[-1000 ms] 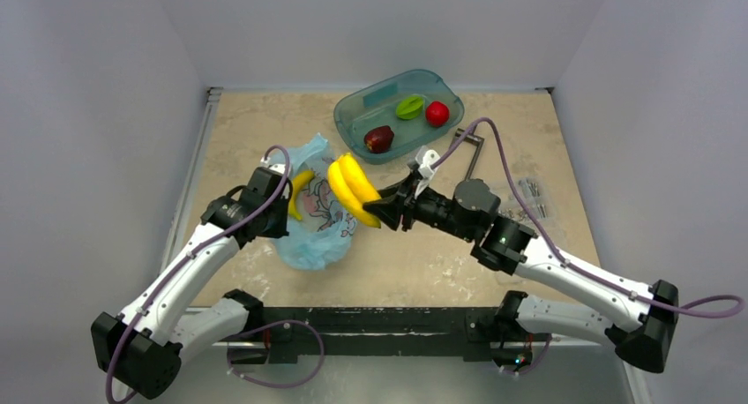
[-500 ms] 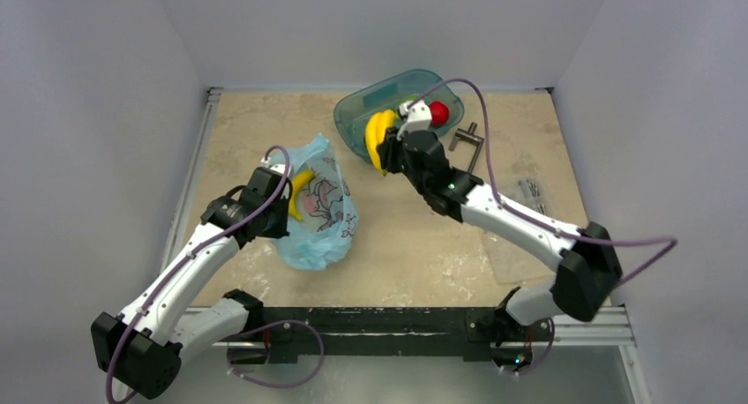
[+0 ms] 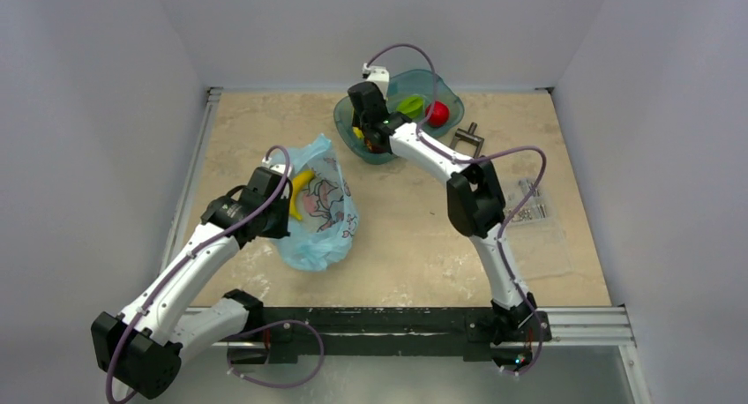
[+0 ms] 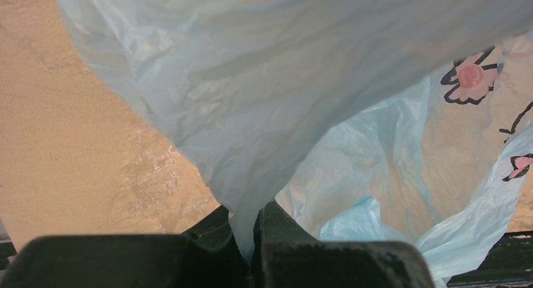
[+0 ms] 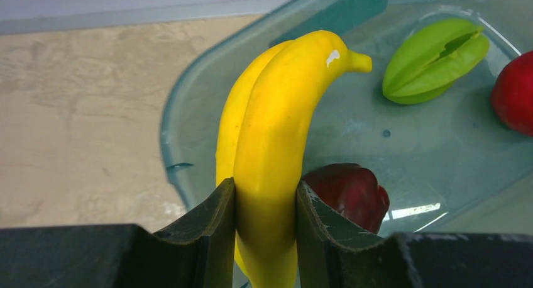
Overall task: Take the fake fruits out of the plastic bag
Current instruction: Place the fake fruit in the bin.
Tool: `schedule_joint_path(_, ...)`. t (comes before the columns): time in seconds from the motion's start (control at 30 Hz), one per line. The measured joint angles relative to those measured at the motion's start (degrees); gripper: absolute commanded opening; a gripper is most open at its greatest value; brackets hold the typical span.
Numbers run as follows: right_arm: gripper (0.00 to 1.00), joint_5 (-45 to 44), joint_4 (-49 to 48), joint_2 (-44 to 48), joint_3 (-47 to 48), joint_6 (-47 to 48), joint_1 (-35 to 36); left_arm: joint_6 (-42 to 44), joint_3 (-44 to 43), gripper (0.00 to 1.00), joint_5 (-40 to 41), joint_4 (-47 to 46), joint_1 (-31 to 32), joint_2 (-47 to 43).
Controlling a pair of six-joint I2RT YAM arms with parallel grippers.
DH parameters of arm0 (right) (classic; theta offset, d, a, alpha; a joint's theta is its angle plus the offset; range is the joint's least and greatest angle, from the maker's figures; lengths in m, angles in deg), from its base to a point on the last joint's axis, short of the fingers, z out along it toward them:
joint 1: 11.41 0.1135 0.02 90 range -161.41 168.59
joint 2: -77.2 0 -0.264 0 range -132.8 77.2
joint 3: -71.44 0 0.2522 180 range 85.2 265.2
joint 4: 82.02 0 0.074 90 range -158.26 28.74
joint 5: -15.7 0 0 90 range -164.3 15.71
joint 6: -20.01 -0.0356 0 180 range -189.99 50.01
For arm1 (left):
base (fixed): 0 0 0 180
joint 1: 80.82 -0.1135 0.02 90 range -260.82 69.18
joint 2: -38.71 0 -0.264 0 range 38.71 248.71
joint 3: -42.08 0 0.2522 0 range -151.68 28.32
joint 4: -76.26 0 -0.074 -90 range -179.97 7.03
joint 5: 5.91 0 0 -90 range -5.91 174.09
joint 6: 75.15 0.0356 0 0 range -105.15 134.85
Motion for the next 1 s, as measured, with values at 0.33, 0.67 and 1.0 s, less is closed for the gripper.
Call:
schedule_joint_path(0.33,0.63,-0.20,4.00,-10.73,7.72,-0.17,-1.70,0.00,0.00,0.00,-0.81,-0.07,0.00,0.87)
schedule_joint_path(0.67,0.84,1.64,3.76,-9.09,6.19,2.80,-1.66,0.02,0.00,0.00,-1.46,-0.11,0.00,0.87)
schedule_joint_path(1.0,0.79,8.15,0.17,17.22,-19.98,2.73,-1.62,0.04,0.00,0.00,-2.36,-0.26,0.00,0.87)
